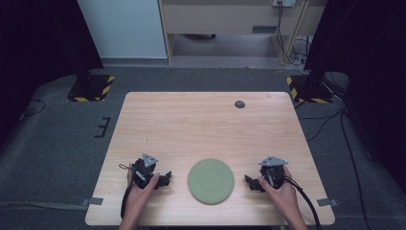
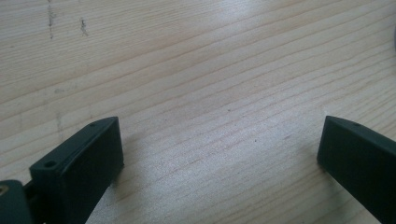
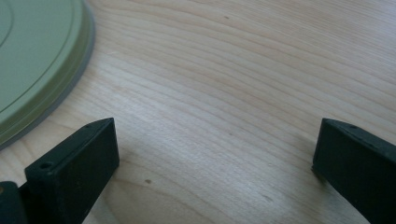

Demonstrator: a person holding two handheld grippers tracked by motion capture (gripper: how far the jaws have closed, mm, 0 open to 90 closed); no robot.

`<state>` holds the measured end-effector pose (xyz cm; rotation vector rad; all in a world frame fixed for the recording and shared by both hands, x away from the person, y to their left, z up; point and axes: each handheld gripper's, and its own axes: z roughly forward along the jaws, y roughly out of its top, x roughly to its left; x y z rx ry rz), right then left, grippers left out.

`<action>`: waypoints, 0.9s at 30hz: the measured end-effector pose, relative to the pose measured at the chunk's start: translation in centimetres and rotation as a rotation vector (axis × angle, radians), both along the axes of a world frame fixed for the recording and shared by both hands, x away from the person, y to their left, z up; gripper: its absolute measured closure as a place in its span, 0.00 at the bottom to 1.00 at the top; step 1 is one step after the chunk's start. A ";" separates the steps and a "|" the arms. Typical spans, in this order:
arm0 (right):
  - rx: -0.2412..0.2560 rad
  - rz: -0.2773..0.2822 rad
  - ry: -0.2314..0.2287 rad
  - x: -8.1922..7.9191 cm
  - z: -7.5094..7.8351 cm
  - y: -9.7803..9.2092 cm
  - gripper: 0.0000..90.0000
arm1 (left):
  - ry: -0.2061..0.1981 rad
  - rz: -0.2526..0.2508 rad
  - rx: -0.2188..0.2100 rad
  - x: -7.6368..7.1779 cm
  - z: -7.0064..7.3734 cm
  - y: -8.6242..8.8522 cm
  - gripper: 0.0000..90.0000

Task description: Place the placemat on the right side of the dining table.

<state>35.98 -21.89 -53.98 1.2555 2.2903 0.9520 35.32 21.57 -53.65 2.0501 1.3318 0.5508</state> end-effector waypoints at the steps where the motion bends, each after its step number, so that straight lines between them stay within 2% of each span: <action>1: 0.000 0.021 0.000 0.0 0.0 0.1 0.01 | 0.001 -0.005 -0.002 0.0 0.0 0.0 0.00; 3: 0.004 0.036 0.002 -0.1 0.0 0.1 0.01 | 0.001 -0.007 -0.004 0.0 0.0 0.0 0.01; 5: 0.010 0.081 -0.003 -0.3 0.0 0.2 0.04 | -0.007 -0.016 -0.005 -0.2 0.1 0.0 0.02; 7: 0.023 0.112 -0.009 -0.5 0.1 0.3 0.06 | -0.033 -0.020 -0.013 -0.3 0.4 0.0 0.03; 9: 0.011 0.135 -0.015 -0.7 0.1 0.4 0.06 | -0.045 -0.024 -0.023 -0.4 0.6 0.0 0.03; 12: 0.016 0.144 -0.014 -1.0 0.3 0.8 0.05 | -0.050 -0.052 -0.042 -0.8 0.8 -0.3 0.03; 15: 0.047 0.161 -0.014 -1.4 0.6 1.0 0.05 | -0.051 -0.101 -0.064 -1.2 1.0 -1.0 0.03; 18: 0.046 0.193 -0.037 -1.8 1.0 1.4 0.06 | -0.046 -0.150 -0.069 -1.4 1.0 -1.8 0.03; 19: 0.046 0.193 -0.037 -1.8 1.0 1.4 0.06 | -0.046 -0.150 -0.069 -1.4 1.0 -1.8 0.03; 27: 0.042 0.250 -0.066 -2.7 1.5 3.1 0.07 | -0.028 -0.242 -0.054 -2.1 0.9 -3.9 0.03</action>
